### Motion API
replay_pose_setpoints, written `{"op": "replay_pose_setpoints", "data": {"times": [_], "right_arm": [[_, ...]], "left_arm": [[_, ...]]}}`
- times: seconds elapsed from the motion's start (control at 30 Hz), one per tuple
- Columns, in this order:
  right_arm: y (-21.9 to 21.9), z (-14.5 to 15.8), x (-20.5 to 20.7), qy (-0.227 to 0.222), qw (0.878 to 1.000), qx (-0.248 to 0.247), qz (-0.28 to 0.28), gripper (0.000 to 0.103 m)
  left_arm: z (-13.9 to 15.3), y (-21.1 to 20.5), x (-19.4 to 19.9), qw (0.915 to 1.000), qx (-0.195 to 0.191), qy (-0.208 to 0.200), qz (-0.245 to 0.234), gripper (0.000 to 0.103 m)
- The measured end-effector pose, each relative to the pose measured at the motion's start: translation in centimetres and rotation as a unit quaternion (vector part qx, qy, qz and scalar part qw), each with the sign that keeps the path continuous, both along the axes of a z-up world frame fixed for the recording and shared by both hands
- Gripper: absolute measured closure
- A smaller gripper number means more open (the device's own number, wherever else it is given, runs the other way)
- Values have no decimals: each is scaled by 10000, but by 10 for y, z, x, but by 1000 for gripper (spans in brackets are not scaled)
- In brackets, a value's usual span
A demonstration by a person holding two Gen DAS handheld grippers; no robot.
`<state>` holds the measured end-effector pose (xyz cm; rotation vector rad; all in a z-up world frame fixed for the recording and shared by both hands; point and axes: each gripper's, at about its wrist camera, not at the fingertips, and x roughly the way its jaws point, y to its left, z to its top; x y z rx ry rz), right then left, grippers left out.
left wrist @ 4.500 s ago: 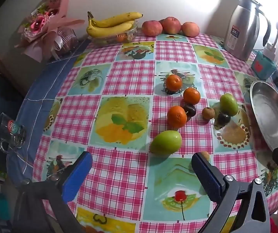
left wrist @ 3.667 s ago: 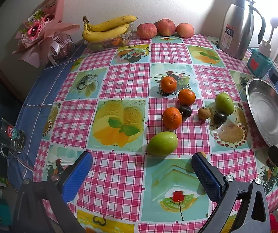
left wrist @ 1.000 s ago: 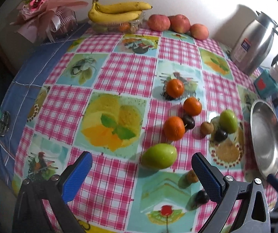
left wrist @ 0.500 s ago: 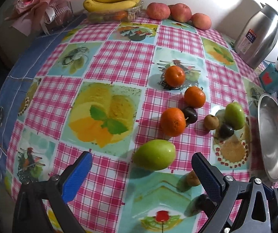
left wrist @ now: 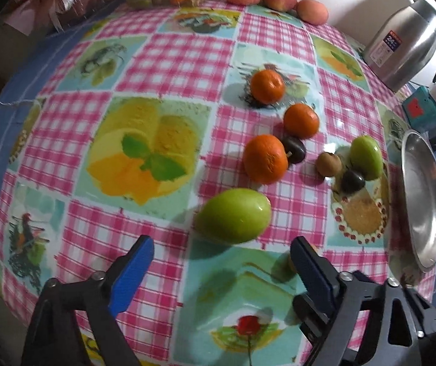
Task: Organize fruits
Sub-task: 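Grasp the dark plum with the right tool while the left tool approaches a brown kiwi, then close the left tool on the brown kiwi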
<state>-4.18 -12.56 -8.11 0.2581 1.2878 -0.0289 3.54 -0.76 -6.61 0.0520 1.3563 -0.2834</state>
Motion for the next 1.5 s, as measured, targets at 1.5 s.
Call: {"op": "replay_pose_setpoints", "data": {"times": [1.5], "right_arm": [[-63,15,-31,-218,9953,268,-904,74]], "left_arm": [[-17,-65,-7,9968,-337,301,-664,47]]}}
